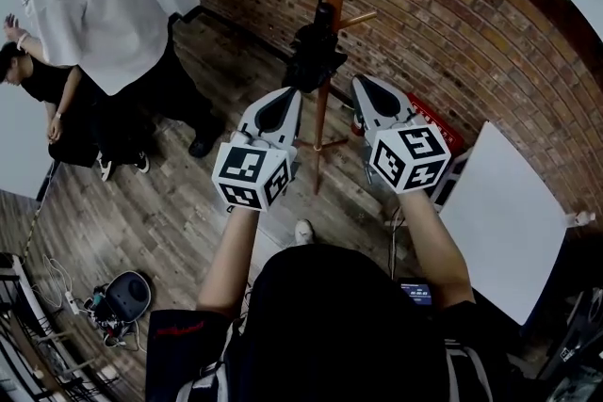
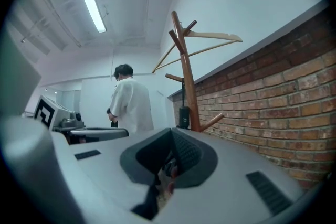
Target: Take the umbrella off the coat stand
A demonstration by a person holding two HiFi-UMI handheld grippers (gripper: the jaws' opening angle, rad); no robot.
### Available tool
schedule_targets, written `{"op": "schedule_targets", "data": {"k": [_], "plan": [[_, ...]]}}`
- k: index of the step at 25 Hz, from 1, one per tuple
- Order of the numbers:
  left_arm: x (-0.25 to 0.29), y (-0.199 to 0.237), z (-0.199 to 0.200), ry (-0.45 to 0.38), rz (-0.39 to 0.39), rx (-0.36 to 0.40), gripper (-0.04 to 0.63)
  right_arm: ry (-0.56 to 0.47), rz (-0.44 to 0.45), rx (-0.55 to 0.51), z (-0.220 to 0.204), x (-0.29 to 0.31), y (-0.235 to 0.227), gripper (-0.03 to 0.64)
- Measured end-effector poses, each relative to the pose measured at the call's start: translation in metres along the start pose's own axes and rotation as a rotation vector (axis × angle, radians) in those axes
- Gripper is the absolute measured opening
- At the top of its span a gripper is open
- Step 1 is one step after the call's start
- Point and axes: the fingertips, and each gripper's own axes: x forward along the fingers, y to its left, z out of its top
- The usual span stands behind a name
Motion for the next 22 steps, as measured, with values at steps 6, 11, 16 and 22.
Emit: {"op": "schedule_targets", "data": {"k": [6,11,16,22], "plan": [[0.016,0.021,-0.011,0.013,-0.056,-0.023,0.017,0.013,-0.052,0.009,-0.008,0.021,-0.008,0.029],[0.025,0.028,-0.017,0.023,-0.123,-0.024,0.017,0.018,-0.087,0.027,-0.014,0.032,-0.013,0.029],[0.031,0.026,-0.027,0.066,-0.185,0.013,0.017,0.041,-0.11,0.023,-0.021,0.039,-0.017,0.028],[0.039,0.028,-0.028,0.071,-0.217,0.019,0.017,0.031,-0.121,0.042,-0.017,0.039,-0.024,0.029]]}}
